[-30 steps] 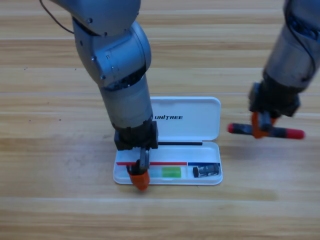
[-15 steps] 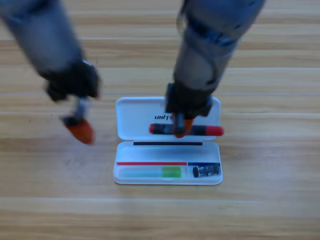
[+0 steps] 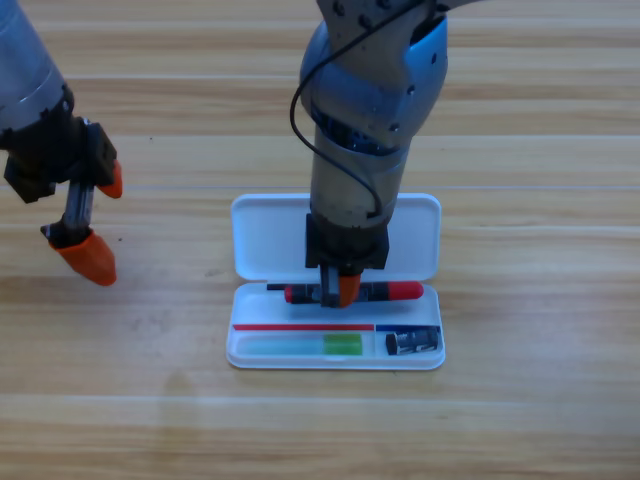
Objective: Clean up eraser and pencils
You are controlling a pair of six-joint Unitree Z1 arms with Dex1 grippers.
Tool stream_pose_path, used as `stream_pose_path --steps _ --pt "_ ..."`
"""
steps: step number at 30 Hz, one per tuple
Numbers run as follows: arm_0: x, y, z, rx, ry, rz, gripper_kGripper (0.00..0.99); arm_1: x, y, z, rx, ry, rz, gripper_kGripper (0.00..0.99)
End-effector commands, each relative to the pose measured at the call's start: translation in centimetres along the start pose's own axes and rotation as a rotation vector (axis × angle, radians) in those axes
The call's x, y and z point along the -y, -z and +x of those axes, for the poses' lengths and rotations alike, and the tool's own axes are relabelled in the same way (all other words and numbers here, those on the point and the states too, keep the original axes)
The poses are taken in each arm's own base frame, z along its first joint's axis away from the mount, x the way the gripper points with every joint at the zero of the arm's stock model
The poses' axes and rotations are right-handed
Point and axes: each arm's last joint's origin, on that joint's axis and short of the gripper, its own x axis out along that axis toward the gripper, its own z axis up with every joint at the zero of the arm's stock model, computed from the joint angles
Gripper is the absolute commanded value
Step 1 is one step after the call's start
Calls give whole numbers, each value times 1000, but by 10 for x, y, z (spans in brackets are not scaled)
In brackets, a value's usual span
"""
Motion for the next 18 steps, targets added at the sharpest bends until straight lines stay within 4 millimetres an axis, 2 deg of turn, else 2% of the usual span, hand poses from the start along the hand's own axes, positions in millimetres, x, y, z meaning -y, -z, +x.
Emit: stream_pose_path --steps 1,11,12,14,15,18 --pt "1 7 9 -17 33 -16 990 -5 -5 29 -63 -26 -13 0" --pt "1 7 9 -13 30 -15 990 -4 -5 30 -63 -26 -7 17" --pt "1 7 9 -12 29 -15 990 -4 -5 30 -64 -25 -7 249" --pt "1 7 9 -11 28 -14 990 -3 -4 28 -69 -13 3 792" --pt "0 7 10 -12 29 -15 990 -2 -4 25 -69 1 11 888" --pt "0 6 11 -11 28 -14 990 -2 -2 12 -50 16 21 919"
